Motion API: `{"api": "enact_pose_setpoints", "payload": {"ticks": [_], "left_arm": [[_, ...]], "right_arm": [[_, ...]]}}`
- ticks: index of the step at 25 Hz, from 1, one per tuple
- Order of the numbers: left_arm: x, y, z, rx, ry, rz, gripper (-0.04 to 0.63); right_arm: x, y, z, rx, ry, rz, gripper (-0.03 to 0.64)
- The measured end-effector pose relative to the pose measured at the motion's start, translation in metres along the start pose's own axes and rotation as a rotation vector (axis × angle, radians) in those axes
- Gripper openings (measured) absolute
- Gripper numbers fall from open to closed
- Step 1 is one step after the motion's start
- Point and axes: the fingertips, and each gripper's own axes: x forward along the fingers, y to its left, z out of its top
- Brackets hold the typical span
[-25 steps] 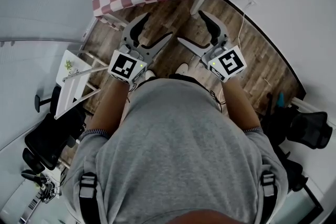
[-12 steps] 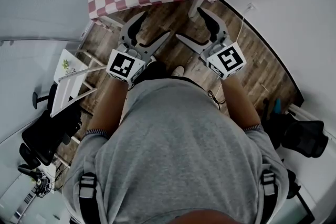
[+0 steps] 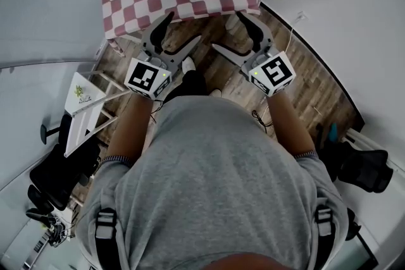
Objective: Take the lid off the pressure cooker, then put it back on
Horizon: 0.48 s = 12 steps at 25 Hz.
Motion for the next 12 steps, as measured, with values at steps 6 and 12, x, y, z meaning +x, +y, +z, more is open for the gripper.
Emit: {"api": "enact_pose_setpoints", "payload": {"ticks": [6,12], "left_arm": [[0.031,0.044,0.005,0.014,0.011,-0.019,0.357],[0.052,0.087,0.007,0.005,0.016,-0.051,0.357]], "right_arm": [[0.041,-0.038,0.012,0.002,-0.001,-0.016,0.42],[0.082,-0.068,0.022,0.011,0.01,-0.039,0.42]]}}
